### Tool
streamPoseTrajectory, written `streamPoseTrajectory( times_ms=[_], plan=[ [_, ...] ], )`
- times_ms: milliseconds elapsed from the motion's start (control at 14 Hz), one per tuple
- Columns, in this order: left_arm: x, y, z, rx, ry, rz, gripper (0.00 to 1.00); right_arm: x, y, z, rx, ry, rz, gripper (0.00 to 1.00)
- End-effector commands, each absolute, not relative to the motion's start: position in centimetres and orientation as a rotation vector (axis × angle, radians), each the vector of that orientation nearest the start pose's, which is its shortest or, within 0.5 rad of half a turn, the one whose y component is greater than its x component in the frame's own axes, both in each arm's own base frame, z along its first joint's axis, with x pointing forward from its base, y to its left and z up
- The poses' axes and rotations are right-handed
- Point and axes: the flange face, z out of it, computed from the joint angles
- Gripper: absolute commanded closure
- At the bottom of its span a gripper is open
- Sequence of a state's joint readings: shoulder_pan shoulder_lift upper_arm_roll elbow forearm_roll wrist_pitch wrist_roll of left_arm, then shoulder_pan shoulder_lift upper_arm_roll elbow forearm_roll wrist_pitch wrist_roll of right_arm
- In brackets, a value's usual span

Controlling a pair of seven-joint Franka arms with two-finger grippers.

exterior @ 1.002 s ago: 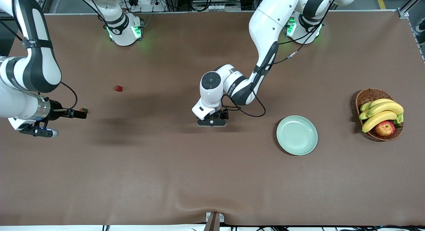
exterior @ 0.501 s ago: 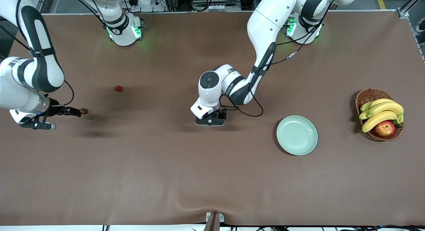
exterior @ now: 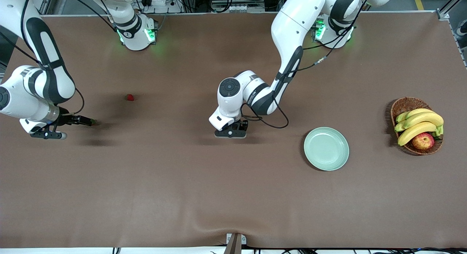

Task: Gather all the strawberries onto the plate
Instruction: 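Grasp the strawberry with the left gripper while the right gripper reaches another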

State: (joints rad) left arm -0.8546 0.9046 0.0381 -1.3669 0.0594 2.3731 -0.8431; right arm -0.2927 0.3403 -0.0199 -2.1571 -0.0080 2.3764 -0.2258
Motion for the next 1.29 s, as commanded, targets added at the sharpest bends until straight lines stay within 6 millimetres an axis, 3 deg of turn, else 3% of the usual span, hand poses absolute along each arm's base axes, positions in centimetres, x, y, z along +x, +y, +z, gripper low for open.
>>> streamPoseTrajectory(
  times_ms=[0,215,286,429,716,930,1002,1145,1217],
  plan=[
    [50.8,-55.4,18.3,-3.16,0.004,-0.256,0.33,51.7,-16.9,20.7,-3.128,0.094,0.154,0.0],
    [50.4,-55.8,18.2,-3.17,-0.051,-0.262,0.65,51.3,-16.9,19.3,-3.123,0.093,0.171,0.05],
    [50.3,-55.9,18.2,-3.171,-0.064,-0.261,0.72,51.2,-16.7,19.1,-3.122,0.093,0.178,0.12],
    [50.2,-55.9,18.2,-3.171,-0.068,-0.257,1.0,51.2,-16.4,19.0,-3.12,0.084,0.188,0.31],
    [50.3,-55.8,18.4,-3.172,-0.066,-0.26,1.0,51.0,-16.5,18.1,-3.115,0.088,0.208,0.36],
    [51.3,-55.3,21.3,-3.19,-0.118,-0.285,1.0,50.9,-16.7,18.0,-3.113,0.093,0.212,0.43],
    [51.9,-54.6,22.8,-3.186,-0.171,-0.286,1.0,50.8,-16.7,18.0,-3.112,0.093,0.215,0.52],
    [53.1,-52.7,25.3,-3.148,-0.277,-0.238,1.0,50.9,-16.4,18.0,-3.111,0.081,0.222,0.83],
    [53.2,-51.6,26.5,-3.116,-0.358,-0.206,1.0,51.0,-16.2,18.1,-3.111,0.062,0.222,0.89]
  ],
)
